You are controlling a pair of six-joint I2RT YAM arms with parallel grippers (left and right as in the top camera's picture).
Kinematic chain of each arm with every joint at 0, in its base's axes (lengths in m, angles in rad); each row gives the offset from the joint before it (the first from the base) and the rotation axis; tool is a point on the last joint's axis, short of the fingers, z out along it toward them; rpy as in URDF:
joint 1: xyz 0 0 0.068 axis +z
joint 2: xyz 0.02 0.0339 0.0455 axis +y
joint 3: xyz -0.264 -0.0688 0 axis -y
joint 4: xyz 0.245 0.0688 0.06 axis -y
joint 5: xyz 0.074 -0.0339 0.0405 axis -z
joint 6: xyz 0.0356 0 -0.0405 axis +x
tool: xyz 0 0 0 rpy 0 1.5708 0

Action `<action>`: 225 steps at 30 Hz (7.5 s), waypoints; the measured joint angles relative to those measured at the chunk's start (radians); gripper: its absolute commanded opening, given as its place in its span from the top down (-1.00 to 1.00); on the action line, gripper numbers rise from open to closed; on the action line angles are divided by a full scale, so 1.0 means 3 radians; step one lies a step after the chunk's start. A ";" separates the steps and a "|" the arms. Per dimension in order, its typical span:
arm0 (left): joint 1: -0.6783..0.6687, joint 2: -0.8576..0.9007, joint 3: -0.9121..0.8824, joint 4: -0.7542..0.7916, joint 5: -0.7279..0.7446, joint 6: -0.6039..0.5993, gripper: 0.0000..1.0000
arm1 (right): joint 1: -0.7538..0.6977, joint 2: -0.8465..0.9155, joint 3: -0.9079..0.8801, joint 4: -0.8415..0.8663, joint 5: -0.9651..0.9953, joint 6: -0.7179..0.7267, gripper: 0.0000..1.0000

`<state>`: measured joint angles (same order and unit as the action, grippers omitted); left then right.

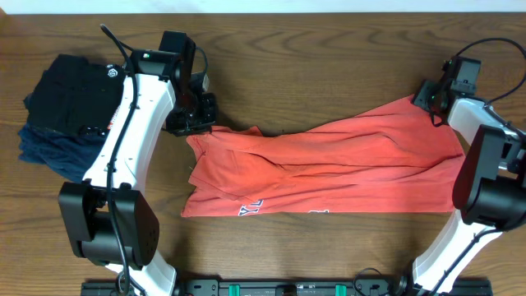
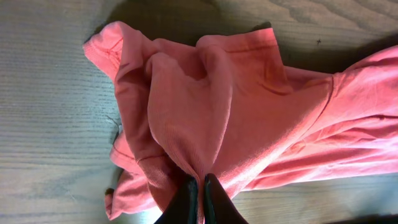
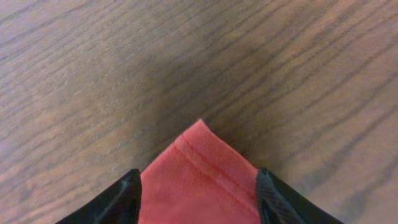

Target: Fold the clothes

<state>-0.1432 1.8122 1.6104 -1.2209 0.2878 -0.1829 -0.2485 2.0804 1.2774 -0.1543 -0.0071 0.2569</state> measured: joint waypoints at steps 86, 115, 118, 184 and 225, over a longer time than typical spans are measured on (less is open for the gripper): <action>0.0000 0.0000 -0.0384 -0.1058 0.0178 0.0289 0.21 | -0.0601 -0.1073 0.0074 -0.2993 0.0924 -0.0064 -0.01; 0.0000 0.0000 -0.0388 -0.0328 0.0178 0.0289 0.20 | -0.1057 -0.1073 -0.0875 -0.1826 0.0347 -0.1049 -0.57; 0.0000 0.0000 -0.0388 -0.0327 0.0178 0.0289 0.20 | -0.1069 -0.1073 -0.0969 -0.1682 0.0155 -0.1175 -0.57; 0.0000 0.0000 -0.0389 -0.0240 0.0178 0.0289 0.19 | 0.1189 -0.1080 0.0120 -0.3178 0.0039 -0.0946 0.77; -0.0057 0.0000 -0.0744 0.0000 0.0362 0.0289 -0.42 | 0.1471 -0.1080 0.0121 -0.3368 0.0684 -0.0258 -0.78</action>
<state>-0.1604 1.8122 1.3872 -1.2209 0.3965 -0.0963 0.1928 1.7565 1.3136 -1.1648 0.1982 0.1795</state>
